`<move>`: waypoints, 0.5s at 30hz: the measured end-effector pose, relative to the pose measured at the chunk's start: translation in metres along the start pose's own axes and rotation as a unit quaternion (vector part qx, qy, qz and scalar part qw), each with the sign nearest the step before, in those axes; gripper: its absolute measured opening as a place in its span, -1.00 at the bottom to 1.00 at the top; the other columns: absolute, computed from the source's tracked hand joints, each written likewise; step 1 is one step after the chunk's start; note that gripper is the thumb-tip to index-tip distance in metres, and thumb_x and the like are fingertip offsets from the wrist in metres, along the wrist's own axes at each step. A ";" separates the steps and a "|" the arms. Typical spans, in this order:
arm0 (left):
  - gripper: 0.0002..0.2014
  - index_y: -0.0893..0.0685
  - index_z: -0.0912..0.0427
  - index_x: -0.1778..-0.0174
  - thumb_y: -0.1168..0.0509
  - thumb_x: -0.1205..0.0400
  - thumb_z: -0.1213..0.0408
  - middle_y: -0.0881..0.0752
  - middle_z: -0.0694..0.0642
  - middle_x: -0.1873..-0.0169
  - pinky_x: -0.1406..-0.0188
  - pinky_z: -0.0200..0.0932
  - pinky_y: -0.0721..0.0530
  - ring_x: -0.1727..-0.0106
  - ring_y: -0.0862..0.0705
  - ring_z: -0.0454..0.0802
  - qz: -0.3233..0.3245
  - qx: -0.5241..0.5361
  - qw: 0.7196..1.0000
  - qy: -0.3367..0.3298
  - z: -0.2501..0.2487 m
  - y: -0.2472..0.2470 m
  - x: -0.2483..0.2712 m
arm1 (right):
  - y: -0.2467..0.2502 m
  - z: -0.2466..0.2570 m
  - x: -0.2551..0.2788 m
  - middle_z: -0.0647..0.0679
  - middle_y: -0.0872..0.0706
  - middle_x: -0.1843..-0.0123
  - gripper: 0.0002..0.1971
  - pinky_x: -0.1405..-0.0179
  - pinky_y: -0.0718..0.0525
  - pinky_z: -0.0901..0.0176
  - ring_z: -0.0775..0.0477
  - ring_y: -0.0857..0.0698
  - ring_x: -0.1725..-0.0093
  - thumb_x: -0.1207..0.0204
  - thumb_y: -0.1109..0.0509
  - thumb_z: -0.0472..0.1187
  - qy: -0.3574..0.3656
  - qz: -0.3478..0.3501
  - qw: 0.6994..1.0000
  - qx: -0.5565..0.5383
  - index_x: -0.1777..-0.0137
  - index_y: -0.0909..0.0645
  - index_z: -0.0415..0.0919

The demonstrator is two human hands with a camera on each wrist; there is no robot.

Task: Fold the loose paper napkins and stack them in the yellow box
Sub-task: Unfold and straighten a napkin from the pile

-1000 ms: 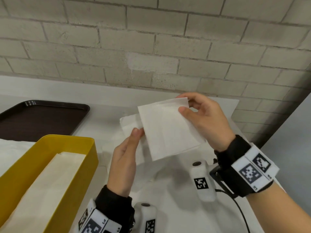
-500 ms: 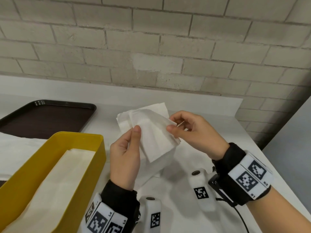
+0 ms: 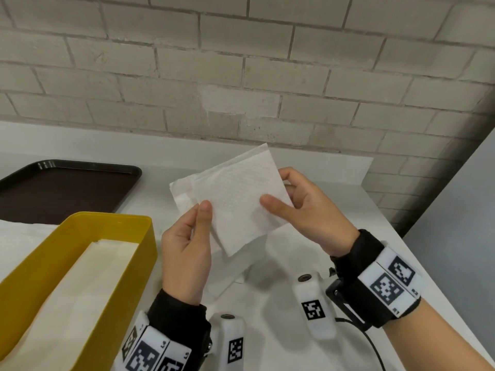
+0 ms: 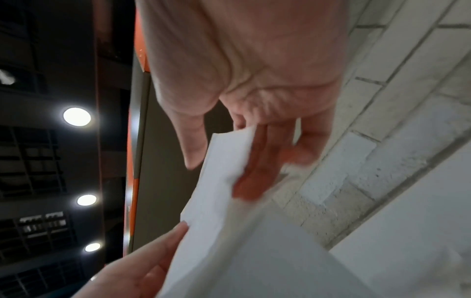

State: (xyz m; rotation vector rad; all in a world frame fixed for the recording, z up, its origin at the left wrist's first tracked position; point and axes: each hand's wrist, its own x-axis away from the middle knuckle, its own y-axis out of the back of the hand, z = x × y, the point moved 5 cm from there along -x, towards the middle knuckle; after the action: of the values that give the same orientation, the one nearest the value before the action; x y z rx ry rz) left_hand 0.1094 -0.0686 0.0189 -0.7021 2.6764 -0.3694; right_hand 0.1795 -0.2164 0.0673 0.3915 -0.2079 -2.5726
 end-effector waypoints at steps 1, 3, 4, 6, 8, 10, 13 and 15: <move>-0.78 -0.76 0.01 0.18 -0.20 -0.56 0.10 -0.82 -0.12 0.18 0.11 -0.43 -0.64 0.05 -0.74 -0.25 -0.004 0.006 1.000 0.002 -0.001 0.000 0.000 | -0.003 -0.001 0.002 0.11 -0.75 0.11 -0.71 0.33 -0.62 0.38 0.17 -0.74 0.22 -0.33 -0.40 -0.06 -0.009 0.023 1.000 0.004 -0.05 -0.53 -0.04; -0.76 -0.76 0.03 0.19 -0.19 -0.56 0.08 -0.82 -0.12 0.18 0.10 -0.40 -0.66 0.04 -0.75 -0.24 -0.015 0.018 1.000 0.010 0.000 -0.001 0.000 | -0.006 -0.005 0.006 0.13 -0.77 0.18 -0.77 0.41 -0.60 0.32 0.09 -0.74 0.27 -0.40 -0.40 -0.17 -0.013 0.051 0.999 0.014 -0.05 -0.58 -0.05; -0.76 -0.76 0.03 0.19 -0.19 -0.56 0.08 -0.82 -0.11 0.18 0.08 -0.36 -0.67 0.03 -0.75 -0.22 -0.021 0.023 0.999 0.015 0.001 -0.001 0.000 | -0.007 -0.008 0.008 0.12 -0.78 0.18 -0.82 0.39 -0.64 0.28 0.06 -0.74 0.25 -0.41 -0.41 -0.21 -0.013 0.047 0.999 0.002 -0.01 -0.61 -0.06; -0.76 -0.77 0.03 0.21 -0.21 -0.55 0.07 -0.82 -0.07 0.16 0.00 -0.24 -0.67 -0.01 -0.75 -0.15 -0.030 0.034 0.999 0.025 0.003 -0.001 0.000 | -0.006 -0.016 0.009 0.08 -0.79 0.13 -0.83 0.24 -0.71 0.25 0.05 -0.74 0.16 -0.36 -0.46 -0.24 -0.014 0.019 0.998 -0.063 0.04 -0.67 -0.10; -0.77 -0.77 0.03 0.21 -0.21 -0.59 0.12 -0.83 -0.05 0.15 -0.02 -0.20 -0.64 -0.03 -0.76 -0.12 -0.027 0.035 0.998 0.036 0.005 -0.003 0.000 | -0.009 -0.023 0.009 0.01 -0.80 0.06 -0.78 0.06 -0.72 0.23 0.04 -0.76 0.05 -0.34 -0.51 -0.29 -0.019 -0.003 0.990 -0.141 0.00 -0.69 -0.17; -0.81 -0.77 0.03 0.13 -0.23 -0.62 0.21 -0.82 -0.04 0.08 -0.10 -0.17 -0.63 -0.09 -0.74 -0.11 -0.017 0.030 0.998 0.048 0.008 -0.006 0.000 | -0.009 -0.025 0.008 0.00 -0.81 0.03 -0.71 0.00 -0.73 0.19 0.03 -0.76 0.01 -0.32 -0.47 -0.34 -0.018 -0.027 0.982 -0.186 -0.06 -0.66 -0.20; -0.82 -0.73 -0.08 0.02 -0.35 -0.55 0.29 -0.77 -0.13 -0.04 -0.27 -0.26 -0.56 -0.19 -0.66 -0.29 -0.014 -0.013 0.999 0.045 0.011 -0.003 -0.002 | 0.004 -0.013 0.007 0.08 -0.81 0.11 -0.67 0.23 -0.72 0.29 0.12 -0.77 0.11 -0.33 -0.41 -0.37 0.015 -0.087 0.973 -0.214 -0.12 -0.58 -0.22; -0.75 -0.71 -0.14 0.00 -0.38 -0.54 0.34 -0.74 -0.19 -0.07 -0.17 -0.40 -0.59 -0.17 -0.64 -0.39 -0.012 -0.038 0.999 0.035 0.012 0.001 -0.004 | 0.016 0.004 0.007 0.10 -0.81 0.12 -0.70 0.26 -0.68 0.36 0.15 -0.77 0.11 -0.36 -0.31 -0.37 0.057 -0.104 0.968 -0.221 -0.12 -0.55 -0.21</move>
State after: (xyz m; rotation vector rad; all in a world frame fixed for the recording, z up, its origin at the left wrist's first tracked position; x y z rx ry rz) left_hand 0.1174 -0.0675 0.0088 -0.7590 2.7621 -0.3044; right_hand 0.1800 -0.2336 0.0734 0.4050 0.4650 -2.6871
